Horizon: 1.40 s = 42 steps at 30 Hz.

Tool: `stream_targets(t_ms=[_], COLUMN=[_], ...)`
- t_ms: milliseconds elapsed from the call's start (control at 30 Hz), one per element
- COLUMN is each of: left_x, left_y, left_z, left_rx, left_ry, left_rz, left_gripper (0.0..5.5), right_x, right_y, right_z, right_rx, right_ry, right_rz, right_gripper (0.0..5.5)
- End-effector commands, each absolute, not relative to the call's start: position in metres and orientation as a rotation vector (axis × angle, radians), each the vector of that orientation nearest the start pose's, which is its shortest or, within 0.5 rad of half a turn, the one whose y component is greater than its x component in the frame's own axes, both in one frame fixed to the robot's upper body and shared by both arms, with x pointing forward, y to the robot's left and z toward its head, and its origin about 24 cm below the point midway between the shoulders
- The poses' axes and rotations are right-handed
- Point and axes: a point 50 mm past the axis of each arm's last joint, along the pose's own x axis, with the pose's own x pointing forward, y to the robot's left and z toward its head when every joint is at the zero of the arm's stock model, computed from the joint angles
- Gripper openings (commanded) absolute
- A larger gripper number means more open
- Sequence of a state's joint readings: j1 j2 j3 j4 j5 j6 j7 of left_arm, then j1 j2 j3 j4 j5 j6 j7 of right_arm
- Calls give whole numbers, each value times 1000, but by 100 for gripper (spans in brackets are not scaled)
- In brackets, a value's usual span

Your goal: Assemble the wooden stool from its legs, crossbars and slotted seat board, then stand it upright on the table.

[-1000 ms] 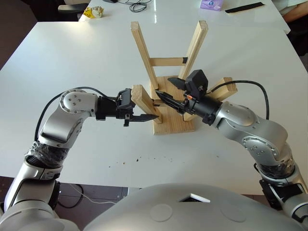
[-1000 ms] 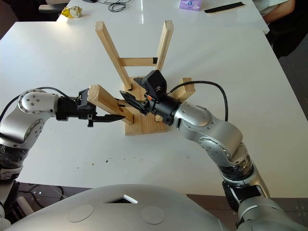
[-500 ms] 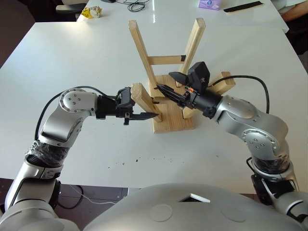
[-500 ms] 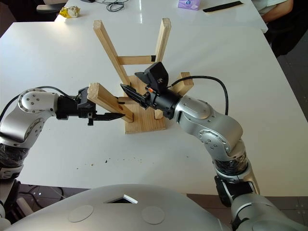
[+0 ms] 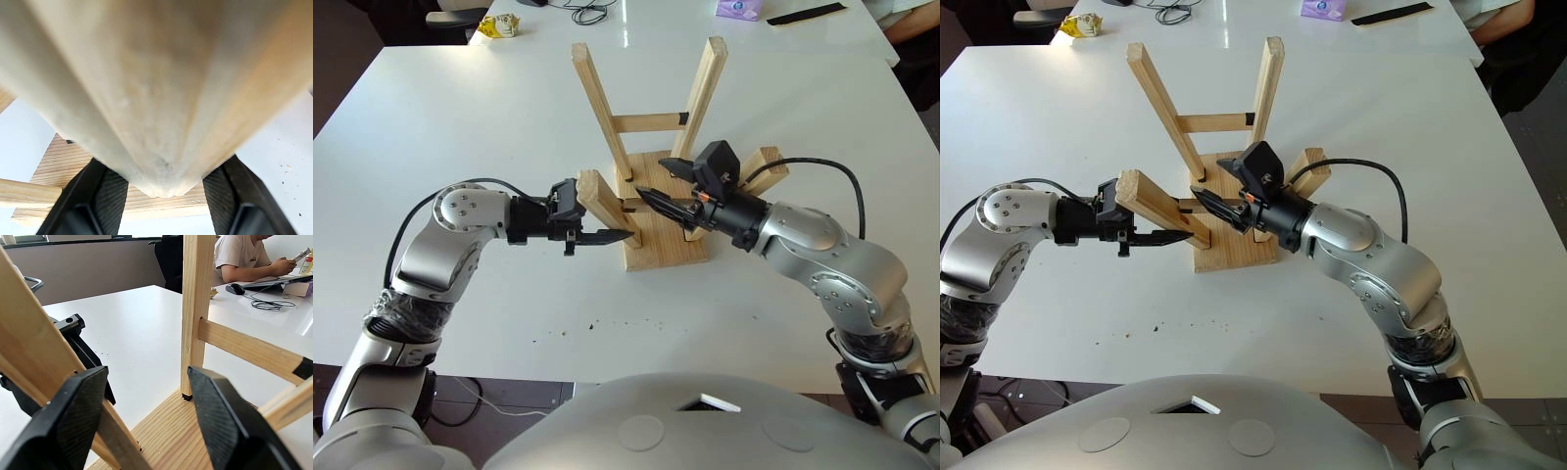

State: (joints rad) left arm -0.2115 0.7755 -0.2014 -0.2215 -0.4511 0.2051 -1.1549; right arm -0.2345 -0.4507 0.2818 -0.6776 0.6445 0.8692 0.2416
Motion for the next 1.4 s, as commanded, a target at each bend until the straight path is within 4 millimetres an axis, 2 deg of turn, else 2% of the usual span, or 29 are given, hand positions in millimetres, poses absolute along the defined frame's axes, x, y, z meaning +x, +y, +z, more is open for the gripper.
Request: stream_targets(t_ms=[33, 200, 600, 833, 900, 1167, 1400], left_x=[238, 239, 239, 238, 238, 238, 238], left_y=[181, 183, 174, 172, 172, 173, 172], left_z=[108, 107, 109, 109, 109, 108, 108], left_rx=[382, 370, 362, 363, 365, 341, 311], left_ry=[272, 274, 262, 260, 261, 269, 280], left_rz=[-1371, -1357, -1387, -1392, -1391, -1381, -1382], left_gripper=[212, 212, 212, 212, 212, 212, 212], right_x=[211, 209, 209, 208, 210, 228, 229], right_y=[-92, -96, -98, -97, -94, -84, -79], right_z=[109, 103, 87, 84, 92, 164, 182], right_rx=[-100, -125, -196, -229, -201, -4, 30], right_ry=[387, 408, 452, 453, 421, 103, 39], right_rz=[922, 918, 915, 932, 937, 926, 944], right_gripper=[299, 299, 299, 299, 299, 299, 299])
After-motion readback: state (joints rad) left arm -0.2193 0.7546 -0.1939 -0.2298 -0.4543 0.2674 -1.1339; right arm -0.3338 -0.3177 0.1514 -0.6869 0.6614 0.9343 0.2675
